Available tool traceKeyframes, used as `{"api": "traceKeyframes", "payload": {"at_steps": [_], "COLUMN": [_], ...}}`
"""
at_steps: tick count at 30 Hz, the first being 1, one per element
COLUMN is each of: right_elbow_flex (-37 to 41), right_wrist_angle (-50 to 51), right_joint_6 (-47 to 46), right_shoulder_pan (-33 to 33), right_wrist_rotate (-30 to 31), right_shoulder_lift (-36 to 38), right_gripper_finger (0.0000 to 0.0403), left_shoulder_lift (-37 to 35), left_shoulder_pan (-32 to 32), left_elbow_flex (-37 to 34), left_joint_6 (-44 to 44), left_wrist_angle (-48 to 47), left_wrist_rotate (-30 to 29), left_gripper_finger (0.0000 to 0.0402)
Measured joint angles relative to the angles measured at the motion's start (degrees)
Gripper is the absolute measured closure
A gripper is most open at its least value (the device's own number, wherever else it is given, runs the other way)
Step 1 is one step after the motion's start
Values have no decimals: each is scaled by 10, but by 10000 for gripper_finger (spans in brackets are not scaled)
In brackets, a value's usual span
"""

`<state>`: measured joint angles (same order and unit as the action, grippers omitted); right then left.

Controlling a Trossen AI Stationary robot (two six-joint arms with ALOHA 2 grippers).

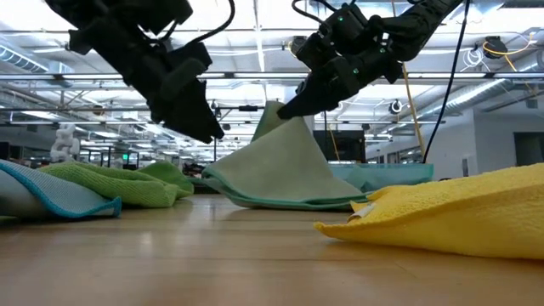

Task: Fold microfiber towels
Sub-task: Fold the light green microfiber cloth

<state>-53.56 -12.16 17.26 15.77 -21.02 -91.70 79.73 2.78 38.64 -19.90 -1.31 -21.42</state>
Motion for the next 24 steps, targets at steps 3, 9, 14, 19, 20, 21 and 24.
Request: {"api": "traceKeyframes", "payload": {"at_steps": [3, 9, 14, 19, 20, 21, 24], "right_elbow_flex": [0, 0, 0, 0, 0, 0, 0], "right_wrist_angle": [-1, -1, -1, -1, -1, -1, -1], "right_joint_6": [1, 1, 1, 1, 1, 1, 0], "right_shoulder_pan": [0, 0, 0, 0, 0, 0, 0], "right_wrist_rotate": [0, 0, 0, 0, 0, 0, 0], "right_shoulder_lift": [0, 0, 0, 0, 0, 0, 0], "right_gripper_finger": [395, 395, 395, 395, 395, 395, 395], "left_shoulder_lift": [0, 0, 5, 6, 6, 7, 8], "left_shoulder_pan": [-24, -53, -84, -109, -110, -110, -111], "left_elbow_flex": [-21, -93, -121, -122, -122, -122, -122], "left_joint_6": [15, 31, 6, -25, -31, -34, -47], "left_wrist_angle": [47, 168, 244, 237, 234, 231, 229], "left_wrist_rotate": [38, 109, 160, 200, 205, 207, 227], "left_gripper_finger": [83, 82, 94, 97, 96, 94, 85]}}
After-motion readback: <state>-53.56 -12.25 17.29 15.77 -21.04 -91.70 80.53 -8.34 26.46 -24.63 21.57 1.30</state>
